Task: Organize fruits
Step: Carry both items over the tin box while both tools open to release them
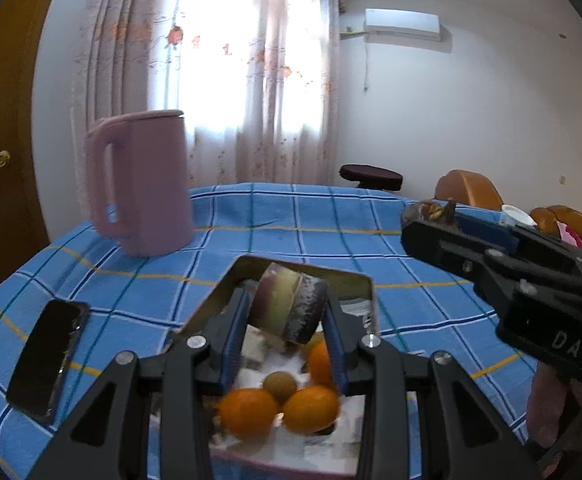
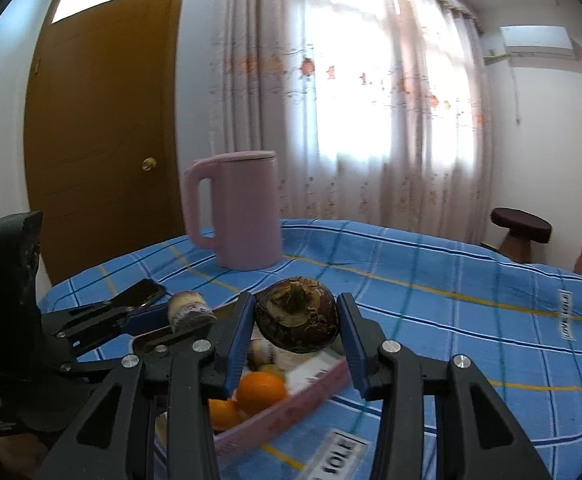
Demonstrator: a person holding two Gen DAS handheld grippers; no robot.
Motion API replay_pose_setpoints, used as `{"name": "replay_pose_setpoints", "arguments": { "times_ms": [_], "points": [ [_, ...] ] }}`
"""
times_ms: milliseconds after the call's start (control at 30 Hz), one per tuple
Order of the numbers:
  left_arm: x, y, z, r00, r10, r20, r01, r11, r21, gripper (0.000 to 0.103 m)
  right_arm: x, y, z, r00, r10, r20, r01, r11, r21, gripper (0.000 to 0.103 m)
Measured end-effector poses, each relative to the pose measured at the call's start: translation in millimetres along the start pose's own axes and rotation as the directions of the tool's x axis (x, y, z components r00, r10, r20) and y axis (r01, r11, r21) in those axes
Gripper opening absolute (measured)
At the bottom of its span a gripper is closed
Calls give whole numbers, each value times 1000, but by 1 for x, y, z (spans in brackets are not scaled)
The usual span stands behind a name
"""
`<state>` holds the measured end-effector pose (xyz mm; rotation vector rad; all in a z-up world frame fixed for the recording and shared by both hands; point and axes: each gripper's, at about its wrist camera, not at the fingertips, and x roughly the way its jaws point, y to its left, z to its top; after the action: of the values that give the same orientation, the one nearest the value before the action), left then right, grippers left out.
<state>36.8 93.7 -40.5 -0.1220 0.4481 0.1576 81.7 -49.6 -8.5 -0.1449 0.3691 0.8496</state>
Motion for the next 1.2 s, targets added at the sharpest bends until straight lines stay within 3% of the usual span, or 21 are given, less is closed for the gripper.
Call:
{"name": "replay_pose_setpoints", "arguments": {
  "times_ms": [500, 967, 1200],
  "points": [
    [-3, 46, -10, 998, 52, -25, -54, 996, -70, 38, 39, 31, -11, 995, 41, -91, -44, 999, -30, 44],
    [7, 54, -19, 996, 49, -74, -55, 995, -82, 38, 62, 33, -25, 984, 43, -172, -47, 999, -21, 44],
    [11, 53, -22, 993, 61, -99, -68, 995, -77, 38, 78, 38, -36, 959, 98, -266, -106, 994, -16, 45]
  ]
}}
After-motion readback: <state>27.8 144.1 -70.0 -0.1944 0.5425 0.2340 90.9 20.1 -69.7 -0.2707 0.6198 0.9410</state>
